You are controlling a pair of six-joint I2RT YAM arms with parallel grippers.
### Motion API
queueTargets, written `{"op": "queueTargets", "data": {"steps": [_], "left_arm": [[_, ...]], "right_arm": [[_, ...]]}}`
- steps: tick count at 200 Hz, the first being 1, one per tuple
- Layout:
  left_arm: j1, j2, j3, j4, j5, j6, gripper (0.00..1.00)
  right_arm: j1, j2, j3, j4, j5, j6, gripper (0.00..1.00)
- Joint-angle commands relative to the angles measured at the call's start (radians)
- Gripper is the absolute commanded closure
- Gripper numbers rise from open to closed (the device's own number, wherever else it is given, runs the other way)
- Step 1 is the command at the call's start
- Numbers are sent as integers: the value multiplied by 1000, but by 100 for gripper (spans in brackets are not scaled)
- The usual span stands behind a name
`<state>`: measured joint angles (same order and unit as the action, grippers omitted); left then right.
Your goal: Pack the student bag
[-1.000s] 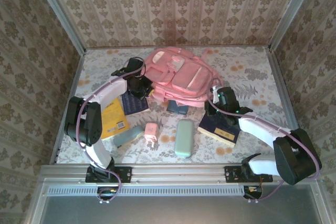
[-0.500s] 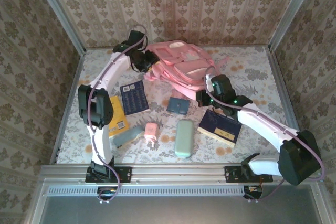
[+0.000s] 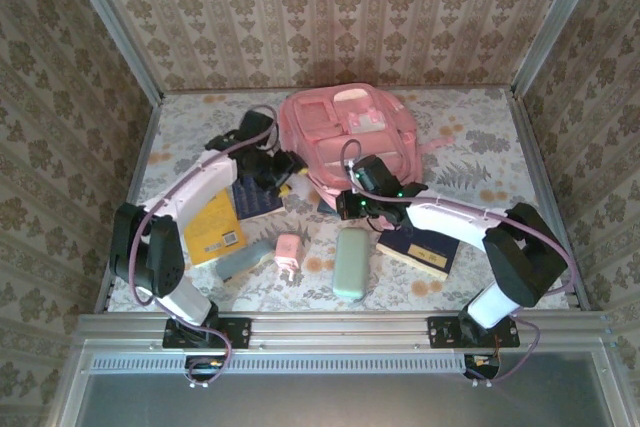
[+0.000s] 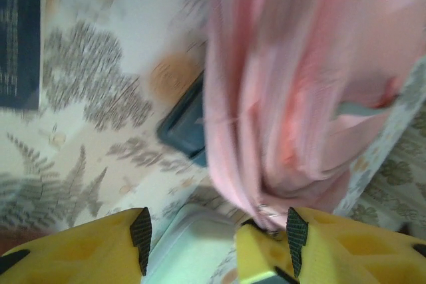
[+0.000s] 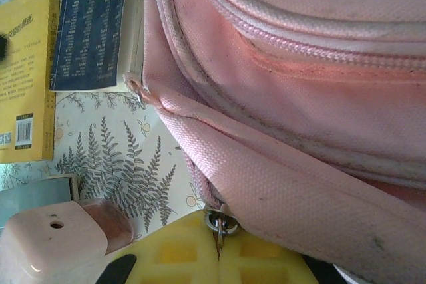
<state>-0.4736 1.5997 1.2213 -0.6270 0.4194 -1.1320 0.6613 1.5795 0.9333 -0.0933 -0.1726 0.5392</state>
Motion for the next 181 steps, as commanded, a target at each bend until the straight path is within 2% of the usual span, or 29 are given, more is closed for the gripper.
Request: {"op": "queueTargets", "data": {"steps": [1, 36, 113, 131, 145, 159, 181], "left_arm": [[-25, -15, -37, 83, 33, -95, 41], [-57, 44, -33, 159, 48, -137, 44], [-106, 164, -4, 261, 70, -183, 58], [-99, 179, 5, 261, 61, -182, 69], [-90, 187, 18, 257, 56, -176, 87], [-81, 190, 36, 236, 48, -165, 100], [-67, 185, 69, 193, 28, -141, 100]], "right_arm": [[14, 6, 47, 105, -1, 30, 100], [26, 14, 45, 109, 3, 28, 100], [26, 43, 42, 112, 0, 31, 100], [26, 51, 43, 102, 4, 27, 100], [26, 50, 44, 79, 20, 11, 100], [26, 48, 51, 30, 54, -10, 100], [26, 39, 61, -44, 128, -51, 100]]}}
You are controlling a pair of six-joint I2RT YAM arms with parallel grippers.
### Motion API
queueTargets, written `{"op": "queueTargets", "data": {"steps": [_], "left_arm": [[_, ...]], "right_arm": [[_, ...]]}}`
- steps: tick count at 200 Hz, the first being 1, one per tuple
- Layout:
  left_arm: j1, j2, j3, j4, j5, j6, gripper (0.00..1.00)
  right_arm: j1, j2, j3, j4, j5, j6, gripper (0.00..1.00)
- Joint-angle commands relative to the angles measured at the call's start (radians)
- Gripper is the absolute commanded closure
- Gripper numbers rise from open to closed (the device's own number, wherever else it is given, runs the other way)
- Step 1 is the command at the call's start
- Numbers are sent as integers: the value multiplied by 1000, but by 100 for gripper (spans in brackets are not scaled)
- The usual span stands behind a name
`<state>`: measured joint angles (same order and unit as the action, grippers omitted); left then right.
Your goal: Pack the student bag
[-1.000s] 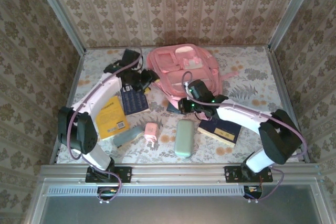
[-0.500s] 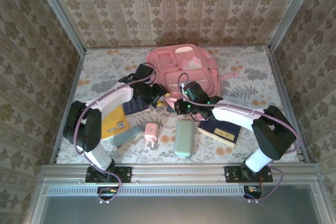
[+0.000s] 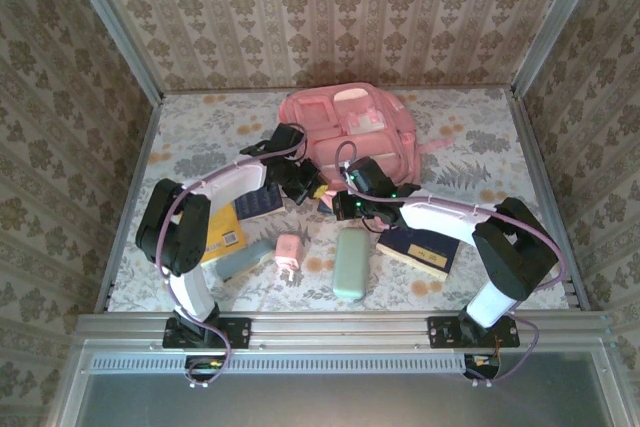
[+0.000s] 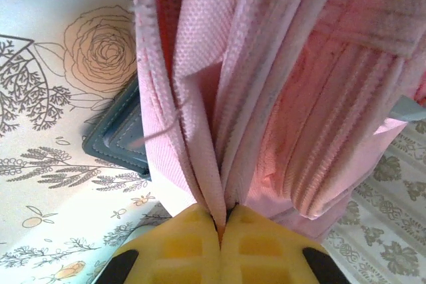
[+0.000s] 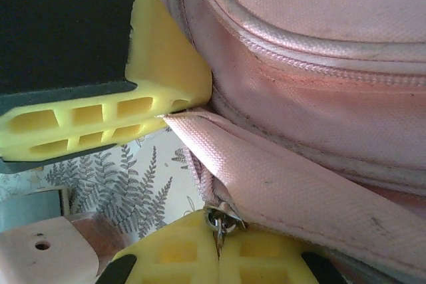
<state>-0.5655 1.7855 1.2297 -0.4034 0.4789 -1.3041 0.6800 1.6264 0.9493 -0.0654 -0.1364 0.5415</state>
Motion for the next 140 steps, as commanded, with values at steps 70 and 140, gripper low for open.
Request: {"op": "queueTargets", "data": {"steps": [70, 140], "left_arm": [[83, -37, 55, -91, -60, 86, 100], [164, -85, 34, -104, -51, 121, 100]], "right_arm": [[-41, -94, 16, -190, 174, -109, 100], [-243, -128, -22, -244, 94, -127, 100]]}}
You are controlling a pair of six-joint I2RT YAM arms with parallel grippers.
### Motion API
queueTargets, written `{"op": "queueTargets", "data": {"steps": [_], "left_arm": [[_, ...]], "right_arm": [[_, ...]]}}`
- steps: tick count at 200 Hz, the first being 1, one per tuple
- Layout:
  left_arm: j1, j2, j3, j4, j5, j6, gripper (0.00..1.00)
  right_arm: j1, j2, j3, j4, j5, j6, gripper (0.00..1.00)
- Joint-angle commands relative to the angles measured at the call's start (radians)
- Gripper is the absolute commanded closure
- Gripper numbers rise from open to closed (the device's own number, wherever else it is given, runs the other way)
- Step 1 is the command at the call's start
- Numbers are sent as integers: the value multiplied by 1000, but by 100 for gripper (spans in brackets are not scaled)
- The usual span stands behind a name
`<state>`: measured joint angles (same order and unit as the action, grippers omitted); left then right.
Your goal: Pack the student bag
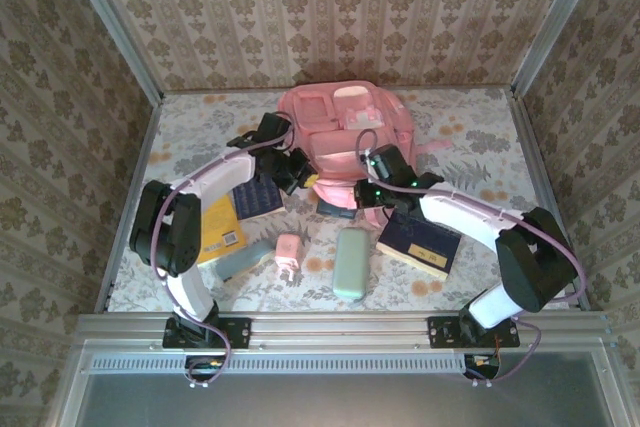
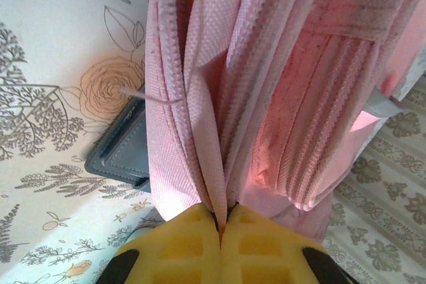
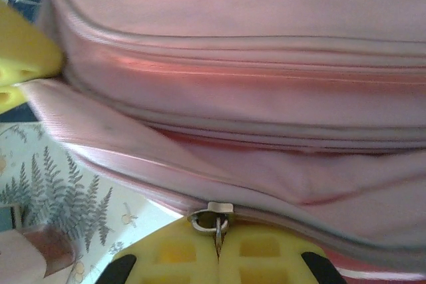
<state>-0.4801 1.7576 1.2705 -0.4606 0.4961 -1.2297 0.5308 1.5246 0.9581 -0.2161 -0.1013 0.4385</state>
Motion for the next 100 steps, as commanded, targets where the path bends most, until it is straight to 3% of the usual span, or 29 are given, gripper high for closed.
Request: {"op": "queueTargets", "data": {"steps": [1, 62, 87, 100], "left_arm": [[82, -58, -6, -47, -67, 47, 100], [138, -86, 5, -81, -58, 100, 100], [158, -96, 36, -131, -72, 163, 100], [154, -99, 83, -193, -84, 217, 84]], "right_arm": [[-96, -26, -32, -94, 58, -24, 100], [-213, 3, -28, -77, 34, -28, 100], [-217, 12, -2, -25, -119, -27, 100], [-191, 9, 23, -17, -168, -3, 100]]}}
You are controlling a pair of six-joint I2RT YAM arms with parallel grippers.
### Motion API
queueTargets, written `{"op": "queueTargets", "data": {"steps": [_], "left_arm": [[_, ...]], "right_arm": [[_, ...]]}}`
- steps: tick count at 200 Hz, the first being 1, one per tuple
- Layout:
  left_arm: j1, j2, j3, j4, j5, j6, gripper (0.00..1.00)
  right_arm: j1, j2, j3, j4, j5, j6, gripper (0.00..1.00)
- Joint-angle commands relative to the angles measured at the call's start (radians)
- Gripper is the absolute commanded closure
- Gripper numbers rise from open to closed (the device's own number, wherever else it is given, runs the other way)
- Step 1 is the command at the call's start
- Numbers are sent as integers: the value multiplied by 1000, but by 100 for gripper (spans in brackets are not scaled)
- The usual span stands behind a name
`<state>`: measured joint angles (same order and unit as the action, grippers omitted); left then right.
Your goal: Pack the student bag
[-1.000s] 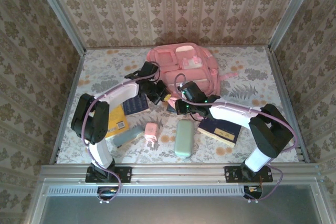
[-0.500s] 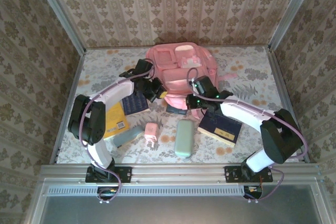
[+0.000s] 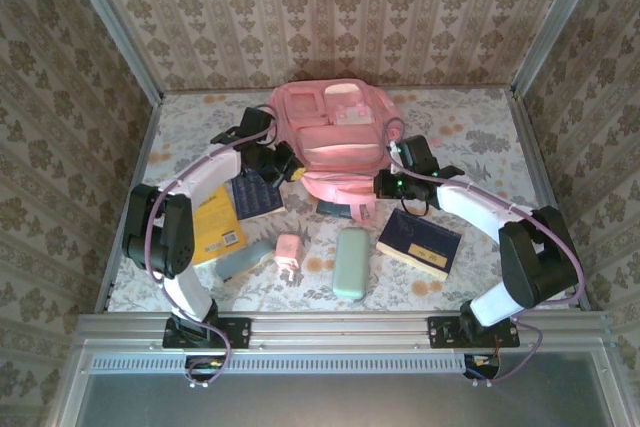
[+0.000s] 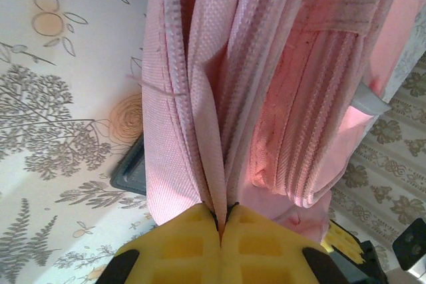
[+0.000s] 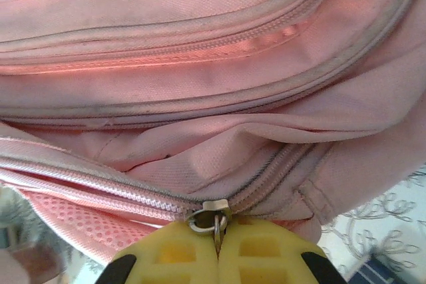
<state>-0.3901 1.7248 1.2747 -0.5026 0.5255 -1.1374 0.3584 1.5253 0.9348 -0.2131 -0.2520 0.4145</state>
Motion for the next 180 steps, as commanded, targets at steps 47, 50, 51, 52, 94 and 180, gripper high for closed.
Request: {"op": "queueTargets", "data": {"steps": [47, 50, 51, 52, 94, 180], "left_arm": [[-26, -130, 164, -286, -170, 204, 53], [-32, -133, 162, -288, -173, 207, 53], [-34, -134, 161, -288, -174, 207, 53], [-37, -135, 162, -289, -176, 208, 52], [-113, -120, 141, -283, -235, 371, 51], [-147, -151, -141, 66, -18, -128, 44]], "right_arm": [[131, 8, 78, 69, -44, 150, 100], [136, 12, 74, 83, -49, 161, 100], [137, 13, 74, 87, -52, 165, 100], [139, 13, 73, 90, -54, 169, 100], [174, 50, 69, 171, -110, 227, 100], [260, 106, 21, 359, -7, 367, 100]]}}
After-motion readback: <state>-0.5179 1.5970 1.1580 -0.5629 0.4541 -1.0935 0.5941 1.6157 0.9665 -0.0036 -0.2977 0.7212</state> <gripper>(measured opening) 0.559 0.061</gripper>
